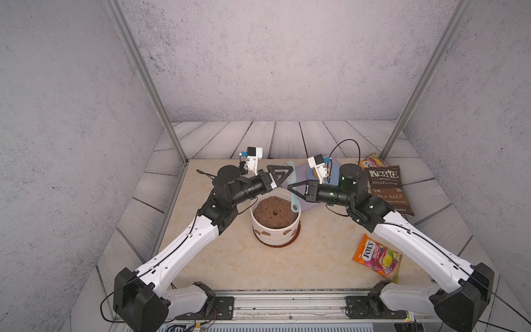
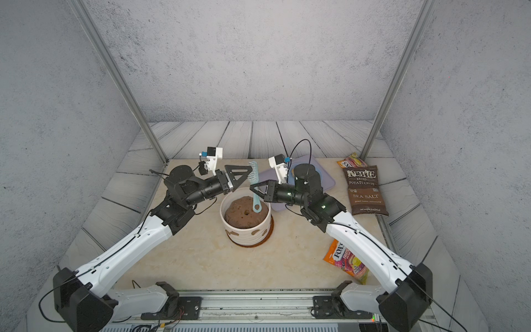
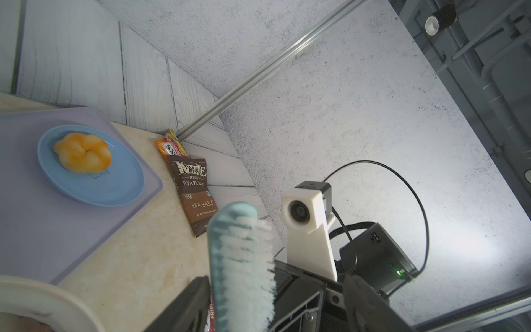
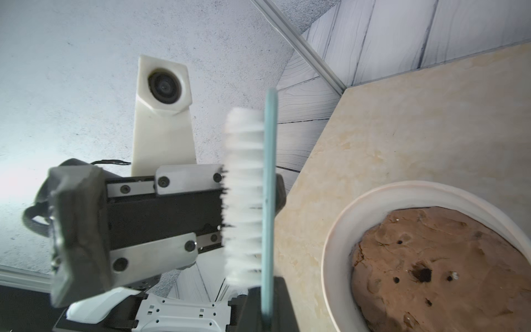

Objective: Scrub the dried mud off the ceramic pot
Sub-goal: Pick up the brush from the center of the board.

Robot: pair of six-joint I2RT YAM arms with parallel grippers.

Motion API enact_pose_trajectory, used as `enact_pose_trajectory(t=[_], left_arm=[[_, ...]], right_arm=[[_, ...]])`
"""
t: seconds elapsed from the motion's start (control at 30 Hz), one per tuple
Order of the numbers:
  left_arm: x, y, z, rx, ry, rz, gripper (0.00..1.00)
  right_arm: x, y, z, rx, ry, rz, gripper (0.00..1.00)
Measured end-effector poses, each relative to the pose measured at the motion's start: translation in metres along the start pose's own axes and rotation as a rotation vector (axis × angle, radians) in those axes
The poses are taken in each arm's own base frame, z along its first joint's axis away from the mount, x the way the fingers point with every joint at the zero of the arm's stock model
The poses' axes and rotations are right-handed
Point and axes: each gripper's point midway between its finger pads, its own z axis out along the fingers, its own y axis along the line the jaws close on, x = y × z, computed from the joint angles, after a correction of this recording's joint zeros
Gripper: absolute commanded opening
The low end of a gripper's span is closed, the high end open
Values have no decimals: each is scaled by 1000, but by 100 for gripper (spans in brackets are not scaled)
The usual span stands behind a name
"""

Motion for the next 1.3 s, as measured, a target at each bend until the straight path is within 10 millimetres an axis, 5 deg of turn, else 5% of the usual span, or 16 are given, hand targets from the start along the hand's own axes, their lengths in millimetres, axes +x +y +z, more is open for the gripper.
enact_pose_trajectory(t=[0.97, 1.3], left_arm=[[-2, -21, 14, 142, 112, -29, 16], [-16, -4, 14, 83, 28, -51, 11]], right_arm=[[2, 35, -12, -237, 73, 20, 0], [6, 19, -8, -188, 70, 36, 59]])
